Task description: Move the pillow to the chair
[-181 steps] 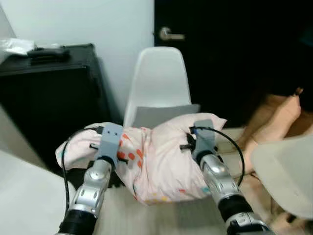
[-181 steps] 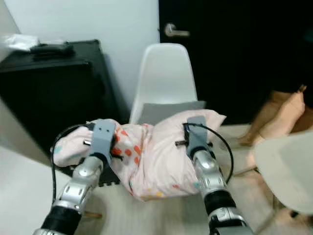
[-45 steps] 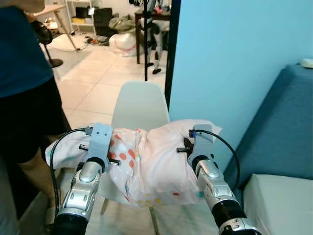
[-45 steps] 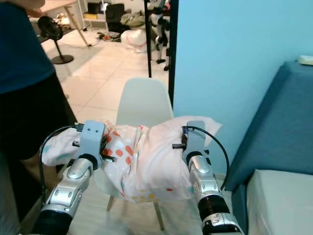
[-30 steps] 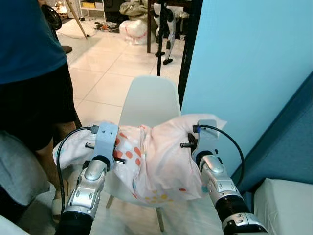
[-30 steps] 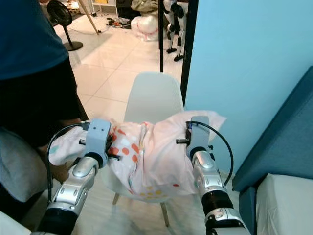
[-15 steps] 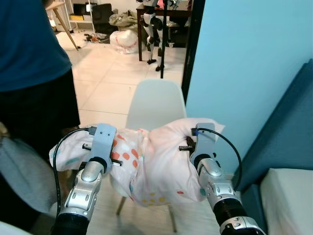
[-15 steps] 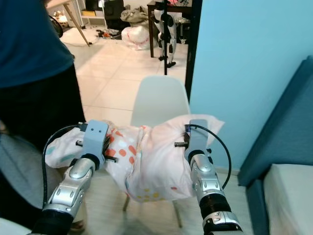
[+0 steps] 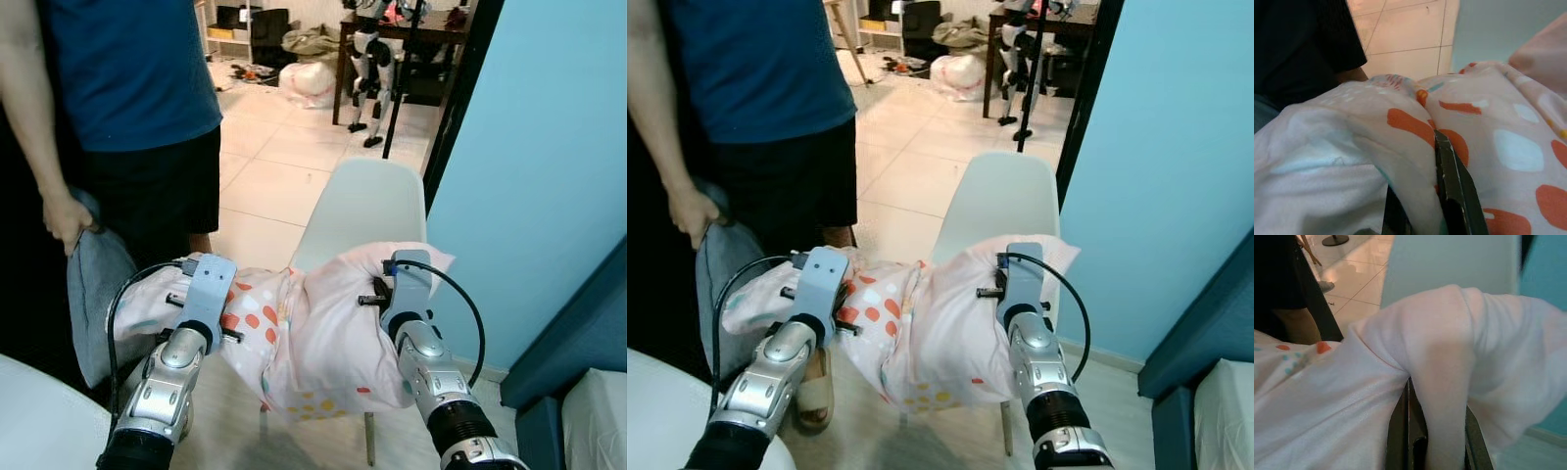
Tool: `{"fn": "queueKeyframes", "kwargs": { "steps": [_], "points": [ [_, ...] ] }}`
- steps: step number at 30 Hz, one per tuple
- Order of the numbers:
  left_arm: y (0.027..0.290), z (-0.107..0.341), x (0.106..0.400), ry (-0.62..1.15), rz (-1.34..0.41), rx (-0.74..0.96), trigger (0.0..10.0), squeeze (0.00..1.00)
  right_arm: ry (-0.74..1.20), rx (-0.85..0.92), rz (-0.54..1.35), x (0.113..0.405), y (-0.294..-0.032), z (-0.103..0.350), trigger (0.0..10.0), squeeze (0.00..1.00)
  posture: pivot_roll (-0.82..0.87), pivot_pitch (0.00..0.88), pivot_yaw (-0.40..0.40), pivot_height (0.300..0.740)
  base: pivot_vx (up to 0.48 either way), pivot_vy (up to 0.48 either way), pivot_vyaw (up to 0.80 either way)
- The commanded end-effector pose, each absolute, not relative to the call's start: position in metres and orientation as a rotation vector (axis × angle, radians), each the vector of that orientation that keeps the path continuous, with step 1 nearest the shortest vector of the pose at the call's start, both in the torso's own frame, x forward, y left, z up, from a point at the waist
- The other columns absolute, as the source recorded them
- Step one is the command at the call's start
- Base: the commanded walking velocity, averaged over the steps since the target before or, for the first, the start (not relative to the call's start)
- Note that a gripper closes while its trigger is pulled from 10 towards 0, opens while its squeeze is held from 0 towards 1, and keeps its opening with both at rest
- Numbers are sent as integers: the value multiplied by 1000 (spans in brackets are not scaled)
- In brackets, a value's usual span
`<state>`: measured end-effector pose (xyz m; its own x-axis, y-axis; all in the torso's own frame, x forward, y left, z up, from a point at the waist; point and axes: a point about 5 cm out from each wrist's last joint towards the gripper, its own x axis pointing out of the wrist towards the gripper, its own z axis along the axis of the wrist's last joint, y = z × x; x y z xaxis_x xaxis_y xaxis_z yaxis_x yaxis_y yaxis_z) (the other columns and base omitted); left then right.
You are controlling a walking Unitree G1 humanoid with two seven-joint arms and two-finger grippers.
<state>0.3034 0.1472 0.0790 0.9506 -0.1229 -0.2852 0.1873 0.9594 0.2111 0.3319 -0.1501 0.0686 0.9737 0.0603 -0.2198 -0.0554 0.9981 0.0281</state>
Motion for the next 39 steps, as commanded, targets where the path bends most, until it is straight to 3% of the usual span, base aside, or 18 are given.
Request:
{"fn": "queueKeyframes", "kwargs": {
  "steps": [1,24,39],
  "points": [
    [135,87,308,230,-198,243,10000,0,179,29,78,337,-145,78,10000,0,76,0,11,740,0,0,0],
    [140,92,309,198,-170,231,10000,0,156,33,88,340,-143,84,10000,0,78,0,3,740,0,0,0],
    [142,96,311,177,-157,207,10000,0,151,37,91,342,-143,86,10000,0,79,0,-1,740,354,0,0]
  ]
}}
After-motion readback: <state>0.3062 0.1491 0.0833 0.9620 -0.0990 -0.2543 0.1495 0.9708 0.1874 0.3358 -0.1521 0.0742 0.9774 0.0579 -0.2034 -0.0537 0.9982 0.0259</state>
